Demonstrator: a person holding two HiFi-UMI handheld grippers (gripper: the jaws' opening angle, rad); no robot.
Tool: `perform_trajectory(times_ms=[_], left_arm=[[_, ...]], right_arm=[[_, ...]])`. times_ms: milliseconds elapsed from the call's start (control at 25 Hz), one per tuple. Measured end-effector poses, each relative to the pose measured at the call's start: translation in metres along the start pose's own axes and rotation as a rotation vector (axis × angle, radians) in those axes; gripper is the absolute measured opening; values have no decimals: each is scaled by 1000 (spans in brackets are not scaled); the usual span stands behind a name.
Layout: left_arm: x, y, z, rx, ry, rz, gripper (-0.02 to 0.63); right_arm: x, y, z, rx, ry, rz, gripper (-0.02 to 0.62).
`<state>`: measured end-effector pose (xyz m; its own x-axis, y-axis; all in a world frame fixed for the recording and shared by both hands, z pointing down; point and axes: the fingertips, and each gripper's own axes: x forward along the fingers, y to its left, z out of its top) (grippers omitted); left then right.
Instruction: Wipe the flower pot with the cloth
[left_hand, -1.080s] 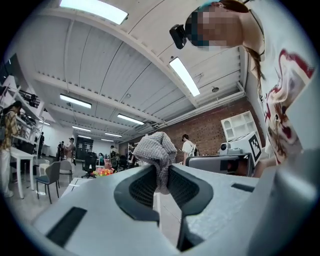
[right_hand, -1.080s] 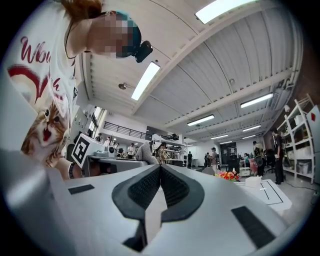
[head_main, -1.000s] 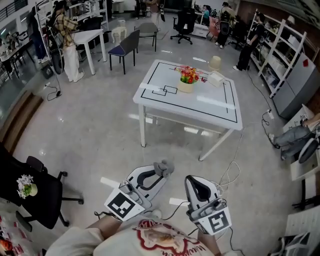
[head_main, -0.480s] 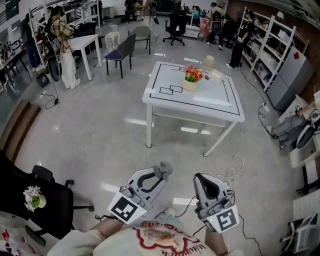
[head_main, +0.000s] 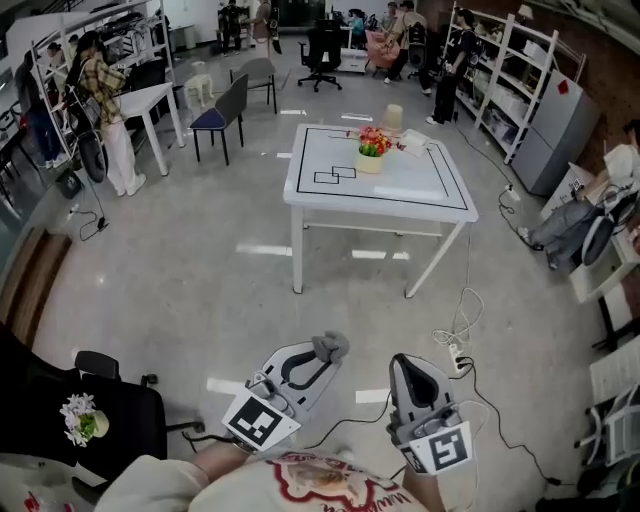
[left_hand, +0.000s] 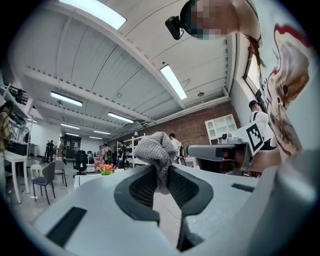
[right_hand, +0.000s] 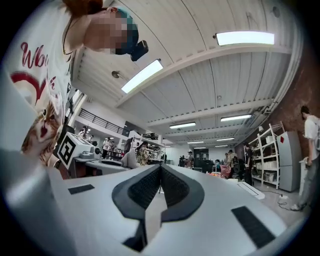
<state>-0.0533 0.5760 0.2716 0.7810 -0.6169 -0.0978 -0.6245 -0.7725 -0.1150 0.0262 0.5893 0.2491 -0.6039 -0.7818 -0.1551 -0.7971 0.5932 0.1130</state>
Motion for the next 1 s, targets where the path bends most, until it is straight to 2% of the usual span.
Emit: perform_trajectory(times_ms=[200, 440, 600, 800, 1000], left_arm=[[7, -33, 6, -85, -50, 63, 43], [11, -77, -2, -104, -11, 76, 43], [16, -92, 4, -78, -11, 66, 43], [20, -99, 8, -87, 0, 41, 43], [19, -103, 11, -69, -13, 49, 43]], right_arm=[[-28, -4, -3, -1, 52, 68, 0], [-58, 0, 5, 1, 64, 130, -2], [-72, 1, 10, -23, 54, 152, -2], [-80, 1, 13, -20, 40, 153, -2], [-84, 5, 13, -23, 30, 160, -2]])
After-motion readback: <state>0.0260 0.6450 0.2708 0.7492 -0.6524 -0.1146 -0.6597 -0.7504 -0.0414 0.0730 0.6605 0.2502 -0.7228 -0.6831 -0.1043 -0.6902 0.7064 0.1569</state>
